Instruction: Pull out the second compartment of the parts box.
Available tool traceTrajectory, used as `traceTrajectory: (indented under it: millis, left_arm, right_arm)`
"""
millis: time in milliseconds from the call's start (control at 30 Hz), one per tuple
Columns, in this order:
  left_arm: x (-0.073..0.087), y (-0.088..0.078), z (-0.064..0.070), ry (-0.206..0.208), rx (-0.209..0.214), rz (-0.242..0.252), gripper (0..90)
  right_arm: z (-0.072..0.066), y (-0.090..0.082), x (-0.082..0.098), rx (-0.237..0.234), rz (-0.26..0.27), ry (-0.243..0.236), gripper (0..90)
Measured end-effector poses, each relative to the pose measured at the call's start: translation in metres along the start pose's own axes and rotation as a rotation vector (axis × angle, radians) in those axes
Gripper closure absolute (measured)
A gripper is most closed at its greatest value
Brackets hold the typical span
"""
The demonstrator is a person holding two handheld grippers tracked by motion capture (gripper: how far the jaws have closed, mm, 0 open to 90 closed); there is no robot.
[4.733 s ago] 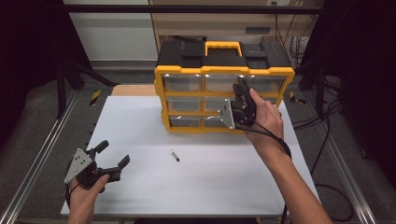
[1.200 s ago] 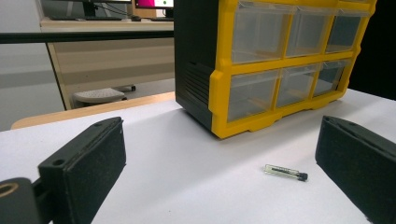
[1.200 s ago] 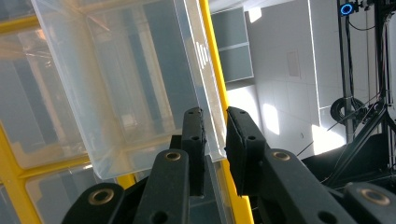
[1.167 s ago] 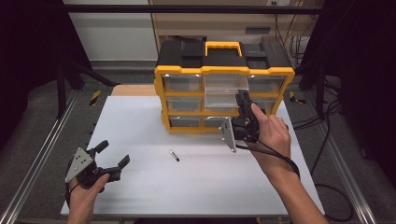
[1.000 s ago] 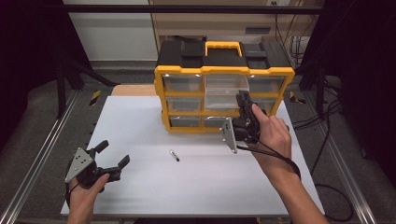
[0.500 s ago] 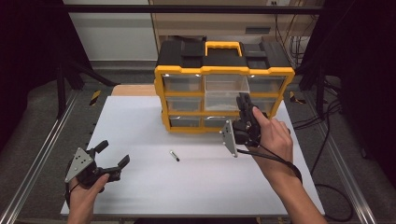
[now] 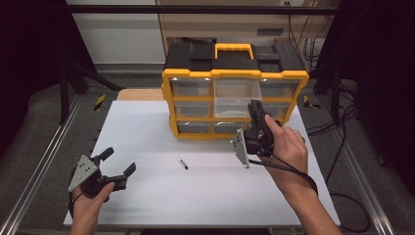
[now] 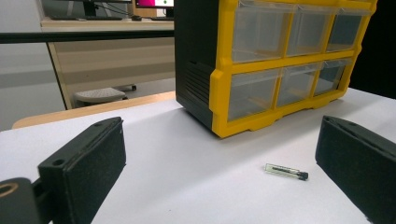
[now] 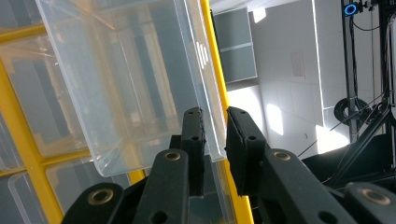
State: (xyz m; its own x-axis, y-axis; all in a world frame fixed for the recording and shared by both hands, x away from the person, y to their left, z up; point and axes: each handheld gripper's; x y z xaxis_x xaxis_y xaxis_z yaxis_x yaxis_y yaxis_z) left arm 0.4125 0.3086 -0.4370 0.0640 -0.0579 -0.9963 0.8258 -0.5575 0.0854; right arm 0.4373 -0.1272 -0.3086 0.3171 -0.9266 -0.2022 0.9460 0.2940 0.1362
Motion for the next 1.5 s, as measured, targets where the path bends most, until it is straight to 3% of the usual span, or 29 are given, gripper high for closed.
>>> traceTrajectory:
  millis: [1500]
  left_arm:
    - [0.0, -0.001, 0.0, 0.005, -0.002, -0.003, 1.9]
  right_arm:
    - [-0.002, -0.013, -0.006, 0.0, 0.0, 0.016, 76.2]
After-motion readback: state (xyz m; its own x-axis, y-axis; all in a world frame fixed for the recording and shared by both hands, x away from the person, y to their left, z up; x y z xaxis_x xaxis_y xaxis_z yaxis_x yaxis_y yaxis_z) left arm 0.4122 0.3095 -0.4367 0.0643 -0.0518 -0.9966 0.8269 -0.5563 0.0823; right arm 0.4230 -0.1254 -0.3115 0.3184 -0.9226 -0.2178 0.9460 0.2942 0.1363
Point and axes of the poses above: each handheld gripper's, and its own axes: y roughly forward along the jaws, x roughly out of its underside, z roughly to its right, and after that the axes turned 12 degrees about z, right-handed
